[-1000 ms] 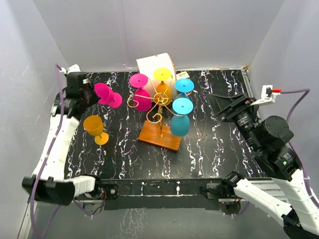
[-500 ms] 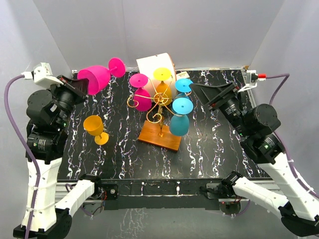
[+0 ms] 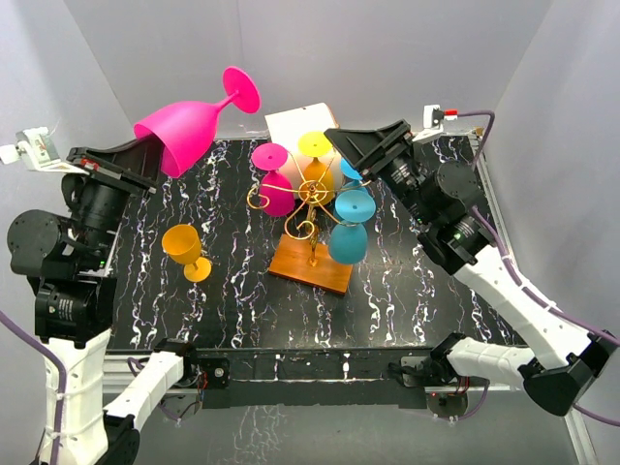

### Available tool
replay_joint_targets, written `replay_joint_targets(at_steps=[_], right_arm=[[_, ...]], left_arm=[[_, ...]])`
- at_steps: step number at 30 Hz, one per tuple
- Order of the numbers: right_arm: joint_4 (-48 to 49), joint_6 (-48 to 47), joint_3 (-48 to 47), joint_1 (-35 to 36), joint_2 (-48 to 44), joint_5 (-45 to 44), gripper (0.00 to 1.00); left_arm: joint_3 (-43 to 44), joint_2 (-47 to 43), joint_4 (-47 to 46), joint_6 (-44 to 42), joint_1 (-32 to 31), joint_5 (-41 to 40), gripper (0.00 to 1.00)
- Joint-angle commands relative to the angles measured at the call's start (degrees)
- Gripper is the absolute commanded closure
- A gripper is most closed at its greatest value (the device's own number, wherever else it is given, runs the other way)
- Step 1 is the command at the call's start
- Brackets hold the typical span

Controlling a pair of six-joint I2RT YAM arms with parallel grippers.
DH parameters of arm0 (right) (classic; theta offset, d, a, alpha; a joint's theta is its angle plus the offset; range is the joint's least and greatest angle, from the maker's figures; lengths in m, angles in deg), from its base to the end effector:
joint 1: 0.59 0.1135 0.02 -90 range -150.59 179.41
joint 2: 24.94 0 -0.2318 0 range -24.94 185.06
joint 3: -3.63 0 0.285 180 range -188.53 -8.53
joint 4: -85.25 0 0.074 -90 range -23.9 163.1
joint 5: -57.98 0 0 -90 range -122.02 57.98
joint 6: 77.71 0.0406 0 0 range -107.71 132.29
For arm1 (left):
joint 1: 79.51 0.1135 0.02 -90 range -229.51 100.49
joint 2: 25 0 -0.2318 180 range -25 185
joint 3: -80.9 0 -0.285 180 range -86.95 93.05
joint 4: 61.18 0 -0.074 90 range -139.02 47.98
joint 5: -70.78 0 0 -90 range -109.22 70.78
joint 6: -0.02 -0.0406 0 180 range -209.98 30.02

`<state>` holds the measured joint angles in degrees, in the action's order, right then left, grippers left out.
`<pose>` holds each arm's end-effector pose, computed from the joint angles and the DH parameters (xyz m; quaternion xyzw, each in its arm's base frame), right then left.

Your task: Place the wine glass upside down on the wine glass rack

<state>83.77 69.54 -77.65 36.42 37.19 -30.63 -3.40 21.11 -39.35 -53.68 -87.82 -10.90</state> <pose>0.2310 0.1754 0.4467 0.0940 0.5826 0.5965 0.5440 0.1427 -0.0268 0.5507 -0.0644 0.5152 -0.3587 0.7757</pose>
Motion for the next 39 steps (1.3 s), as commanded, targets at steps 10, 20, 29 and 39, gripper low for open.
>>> replay_joint_targets(at_steps=[10,20,29,39], right_arm=[[11.4,1.7,-4.7,5.7,6.2,9.3,0.3],[28.2,1.6,-5.1,17.3,15.7,-10.4,0.29],[40.3,-0.1,-4.9,25.7,18.2,-33.4,0.31],[33.0,1.1,-12.6,27.7,21.6,-41.2,0.3]], left_arm=[[-5.4,3.8,-21.6,9.5,0.1,5.3,1.0],[-1.6,11.4,-25.3,11.2,-1.6,8.6,1.0],[-8.7,6.2,-26.0,12.2,-2.4,7.5,1.0],[-13.9,2.6,-27.8,19.6,-2.4,7.3,1.0]])
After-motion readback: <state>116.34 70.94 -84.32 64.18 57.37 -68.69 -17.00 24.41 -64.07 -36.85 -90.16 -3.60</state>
